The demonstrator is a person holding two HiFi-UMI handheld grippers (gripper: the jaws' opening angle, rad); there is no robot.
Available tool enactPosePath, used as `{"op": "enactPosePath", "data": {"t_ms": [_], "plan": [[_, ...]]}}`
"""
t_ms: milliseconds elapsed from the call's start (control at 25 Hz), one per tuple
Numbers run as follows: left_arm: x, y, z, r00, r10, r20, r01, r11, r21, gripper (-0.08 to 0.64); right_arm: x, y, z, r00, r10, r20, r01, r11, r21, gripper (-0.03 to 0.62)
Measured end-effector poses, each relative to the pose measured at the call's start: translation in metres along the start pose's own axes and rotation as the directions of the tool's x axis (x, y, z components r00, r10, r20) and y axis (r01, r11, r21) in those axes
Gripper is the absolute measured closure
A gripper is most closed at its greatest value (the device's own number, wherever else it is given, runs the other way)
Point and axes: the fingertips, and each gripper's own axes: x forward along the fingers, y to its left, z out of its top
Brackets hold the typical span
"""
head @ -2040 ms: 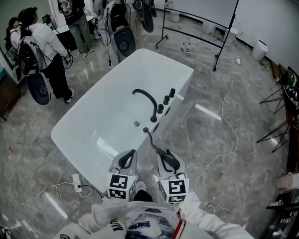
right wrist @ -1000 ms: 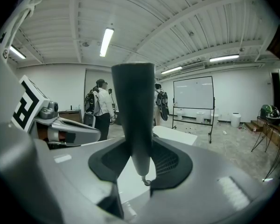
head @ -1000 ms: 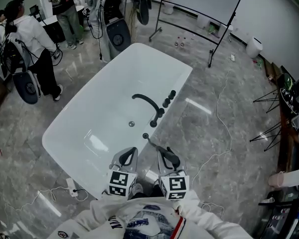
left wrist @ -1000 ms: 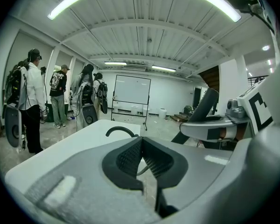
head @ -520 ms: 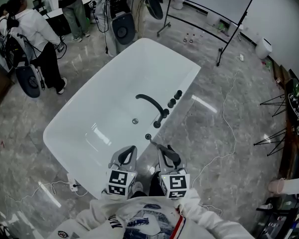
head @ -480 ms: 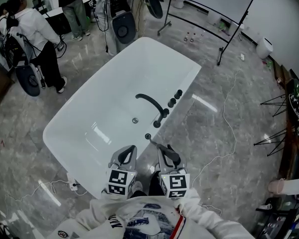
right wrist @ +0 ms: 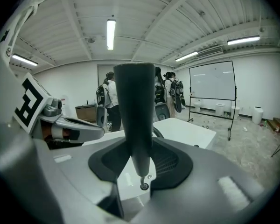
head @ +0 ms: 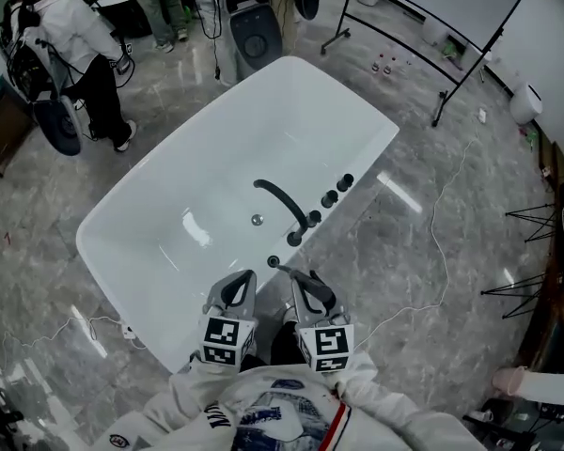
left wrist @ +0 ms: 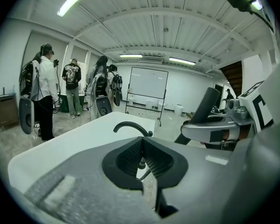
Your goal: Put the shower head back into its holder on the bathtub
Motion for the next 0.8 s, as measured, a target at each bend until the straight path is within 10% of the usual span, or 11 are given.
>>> {"op": "enactPosePath", "data": {"t_ms": [800], "plan": [[0.020,0.026,-0.020,0.959,0.278,-0.052,-0.281,0.958,-0.057,0.560,0.069,-0.021,-0.021,0.959,0.272,-0.079,-0.275,0.961,-0.030,0.456]]}}
